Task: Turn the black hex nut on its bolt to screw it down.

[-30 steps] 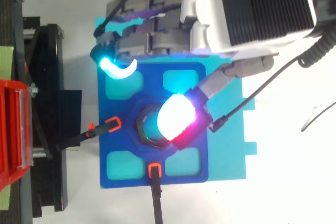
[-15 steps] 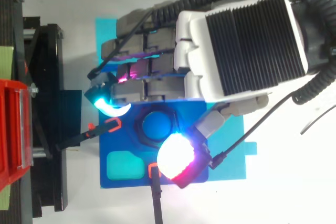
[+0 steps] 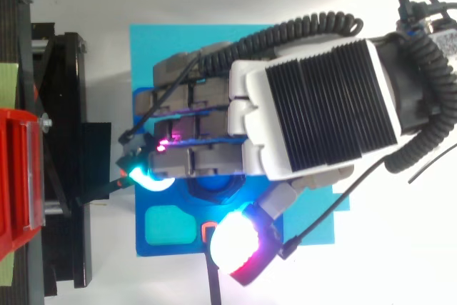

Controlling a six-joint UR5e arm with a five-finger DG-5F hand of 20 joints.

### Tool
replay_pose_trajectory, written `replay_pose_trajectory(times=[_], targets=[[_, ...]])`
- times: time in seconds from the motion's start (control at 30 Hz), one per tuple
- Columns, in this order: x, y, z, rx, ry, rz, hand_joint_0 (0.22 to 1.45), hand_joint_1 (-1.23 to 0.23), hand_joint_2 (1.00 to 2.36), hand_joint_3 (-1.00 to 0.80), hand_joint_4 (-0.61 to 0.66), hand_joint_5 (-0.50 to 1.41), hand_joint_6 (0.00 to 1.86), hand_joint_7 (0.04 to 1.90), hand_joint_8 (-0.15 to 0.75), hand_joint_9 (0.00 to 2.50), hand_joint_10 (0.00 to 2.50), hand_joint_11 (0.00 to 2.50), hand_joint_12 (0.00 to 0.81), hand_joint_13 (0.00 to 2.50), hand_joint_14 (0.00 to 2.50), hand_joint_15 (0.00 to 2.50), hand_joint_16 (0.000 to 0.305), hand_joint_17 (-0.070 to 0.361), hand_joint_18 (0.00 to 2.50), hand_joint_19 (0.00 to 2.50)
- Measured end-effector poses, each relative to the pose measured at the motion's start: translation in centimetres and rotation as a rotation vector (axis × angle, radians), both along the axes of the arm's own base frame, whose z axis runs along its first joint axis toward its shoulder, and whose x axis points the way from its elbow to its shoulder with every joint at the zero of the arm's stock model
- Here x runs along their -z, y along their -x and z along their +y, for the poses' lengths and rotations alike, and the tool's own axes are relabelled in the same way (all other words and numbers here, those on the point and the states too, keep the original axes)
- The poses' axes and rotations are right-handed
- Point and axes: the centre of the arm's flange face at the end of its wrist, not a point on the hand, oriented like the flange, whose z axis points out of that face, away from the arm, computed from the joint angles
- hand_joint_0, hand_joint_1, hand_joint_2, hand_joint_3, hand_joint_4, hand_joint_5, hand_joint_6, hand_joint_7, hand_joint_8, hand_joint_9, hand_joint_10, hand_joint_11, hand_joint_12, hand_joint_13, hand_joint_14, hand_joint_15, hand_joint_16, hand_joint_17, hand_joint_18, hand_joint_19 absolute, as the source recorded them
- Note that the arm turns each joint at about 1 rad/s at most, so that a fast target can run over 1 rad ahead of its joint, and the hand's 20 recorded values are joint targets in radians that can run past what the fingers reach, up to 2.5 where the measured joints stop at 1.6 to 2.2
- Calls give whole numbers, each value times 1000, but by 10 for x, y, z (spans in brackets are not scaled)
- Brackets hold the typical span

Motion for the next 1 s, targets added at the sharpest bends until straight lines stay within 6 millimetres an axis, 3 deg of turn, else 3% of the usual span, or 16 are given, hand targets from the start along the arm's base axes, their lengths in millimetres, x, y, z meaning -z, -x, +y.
replay_pose_trajectory(times=[0.23,0.5,1.0], targets=[[0,-1,9,-13,0,-1,528,-175,1000,-500,177,-39,504,1101,250,805,0,35,312,525,2,73,43,97,460,331],[1,0,11,-17,1,7,529,-176,1000,-500,165,-29,504,1163,253,828,1,42,312,537,3,83,43,96,471,333],[8,-1,0,-6,22,0,530,-175,1000,-500,143,6,501,1418,257,903,2,63,310,570,5,81,42,95,496,336]])
